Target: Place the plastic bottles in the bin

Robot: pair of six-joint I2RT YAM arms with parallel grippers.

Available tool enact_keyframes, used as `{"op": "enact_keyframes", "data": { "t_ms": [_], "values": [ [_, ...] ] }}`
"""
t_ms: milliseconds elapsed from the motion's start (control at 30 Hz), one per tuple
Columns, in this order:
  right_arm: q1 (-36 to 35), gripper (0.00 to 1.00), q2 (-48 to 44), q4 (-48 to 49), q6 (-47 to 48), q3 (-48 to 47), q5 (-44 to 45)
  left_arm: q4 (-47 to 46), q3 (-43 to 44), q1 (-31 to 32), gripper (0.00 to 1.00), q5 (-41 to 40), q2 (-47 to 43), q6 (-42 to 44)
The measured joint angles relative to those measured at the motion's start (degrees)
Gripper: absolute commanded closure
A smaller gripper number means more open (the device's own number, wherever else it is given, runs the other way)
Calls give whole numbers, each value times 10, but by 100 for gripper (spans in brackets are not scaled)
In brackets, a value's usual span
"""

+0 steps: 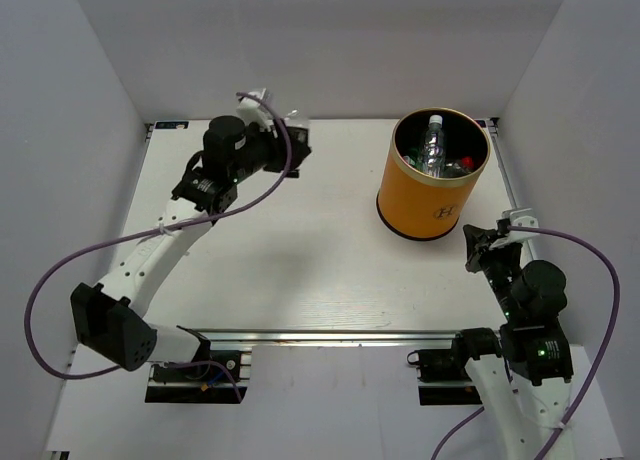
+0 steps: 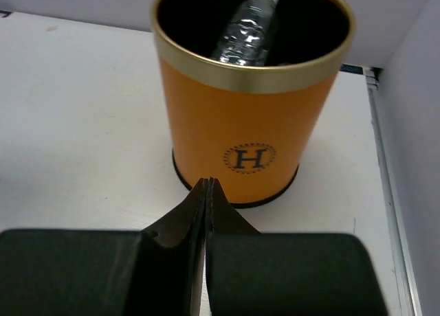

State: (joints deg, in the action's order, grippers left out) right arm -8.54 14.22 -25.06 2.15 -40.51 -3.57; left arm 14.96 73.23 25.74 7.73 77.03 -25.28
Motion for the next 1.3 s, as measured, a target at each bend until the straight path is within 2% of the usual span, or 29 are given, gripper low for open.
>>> {"op": "enact_keyframes", "data": {
  "t_ms": [167, 367, 700, 833, 900, 933, 1000, 1033, 1067, 1100, 1133, 1300],
  "values": [
    [21, 100, -9, 17, -3, 30, 52, -112, 80, 55, 100, 166, 50, 59],
    [32, 100, -26, 43, -3, 61, 100, -184, 173, 105, 100, 263, 162, 88],
    [41, 100, -27, 56, -3, 67, 123, -213, 453, 166, 100, 257, 406, 102],
    [41, 100, -29, 56, -3, 67, 115, -217, 515, 175, 99, 232, 478, 96],
    [41, 100, -31, 56, -3, 67, 108, -221, 539, 175, 95, 215, 511, 91],
    [41, 100, -33, 56, -3, 67, 105, -227, 551, 176, 91, 205, 527, 87],
    [41, 100, -37, 56, -3, 67, 101, -233, 566, 177, 67, 184, 553, 81],
    [40, 100, -38, 56, -3, 67, 98, -236, 574, 177, 50, 174, 567, 78],
    [40, 100, -39, 55, -3, 67, 97, -236, 581, 177, 18, 165, 578, 74],
    [40, 100, -40, 55, -3, 67, 96, -236, 585, 178, 7, 154, 588, 76],
    [40, 100, -41, 56, -3, 67, 95, -234, 588, 179, 0, 144, 596, 73],
    [39, 97, -41, 55, -3, 67, 90, -240, 589, 186, 0, 107, 600, 68]
  ]
}}
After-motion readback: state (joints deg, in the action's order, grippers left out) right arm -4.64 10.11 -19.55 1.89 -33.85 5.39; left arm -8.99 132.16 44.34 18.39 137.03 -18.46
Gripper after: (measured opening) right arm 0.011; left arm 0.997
